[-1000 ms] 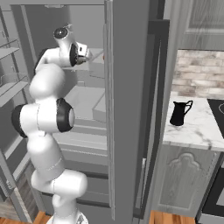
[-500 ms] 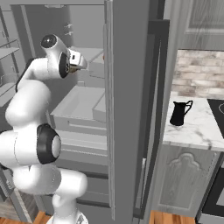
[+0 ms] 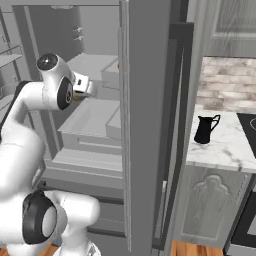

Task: Move the onion and potato from the top shelf to the second highest shelf to make space. Then, place the pitcher from the counter on the cleared top shelf.

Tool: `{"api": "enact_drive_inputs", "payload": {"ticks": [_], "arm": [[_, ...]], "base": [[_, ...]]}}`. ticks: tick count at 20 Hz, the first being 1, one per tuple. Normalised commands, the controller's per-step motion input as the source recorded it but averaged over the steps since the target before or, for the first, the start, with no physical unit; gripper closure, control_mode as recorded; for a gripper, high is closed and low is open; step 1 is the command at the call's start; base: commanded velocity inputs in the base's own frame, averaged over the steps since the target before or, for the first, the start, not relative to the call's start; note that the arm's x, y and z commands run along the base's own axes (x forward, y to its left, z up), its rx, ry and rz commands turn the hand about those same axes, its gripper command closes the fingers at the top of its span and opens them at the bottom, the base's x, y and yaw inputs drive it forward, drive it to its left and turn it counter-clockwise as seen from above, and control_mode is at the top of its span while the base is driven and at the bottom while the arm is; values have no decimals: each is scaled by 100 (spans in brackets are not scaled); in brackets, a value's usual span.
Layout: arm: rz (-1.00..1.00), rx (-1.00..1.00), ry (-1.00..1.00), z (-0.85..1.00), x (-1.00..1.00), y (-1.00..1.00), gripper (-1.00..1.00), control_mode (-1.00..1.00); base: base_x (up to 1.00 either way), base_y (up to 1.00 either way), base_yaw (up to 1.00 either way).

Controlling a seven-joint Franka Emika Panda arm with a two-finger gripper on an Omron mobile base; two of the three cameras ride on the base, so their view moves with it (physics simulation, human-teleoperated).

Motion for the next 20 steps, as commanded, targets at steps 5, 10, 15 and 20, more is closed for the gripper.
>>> {"api": "enact_drive_inputs", "payload": {"ticks": [5, 10, 15, 20], "arm": [[0, -4, 13, -63, -60, 0, 100, -100], [0, -2, 7, -57, -8, 0, 100, -100], [0, 0, 6, -54, 27, -2, 100, -100], [0, 0, 1, -51, 49, 0, 100, -100]], "base": [[0, 0, 0], [0, 0, 0], [0, 0, 0], [0, 0, 0]]}}
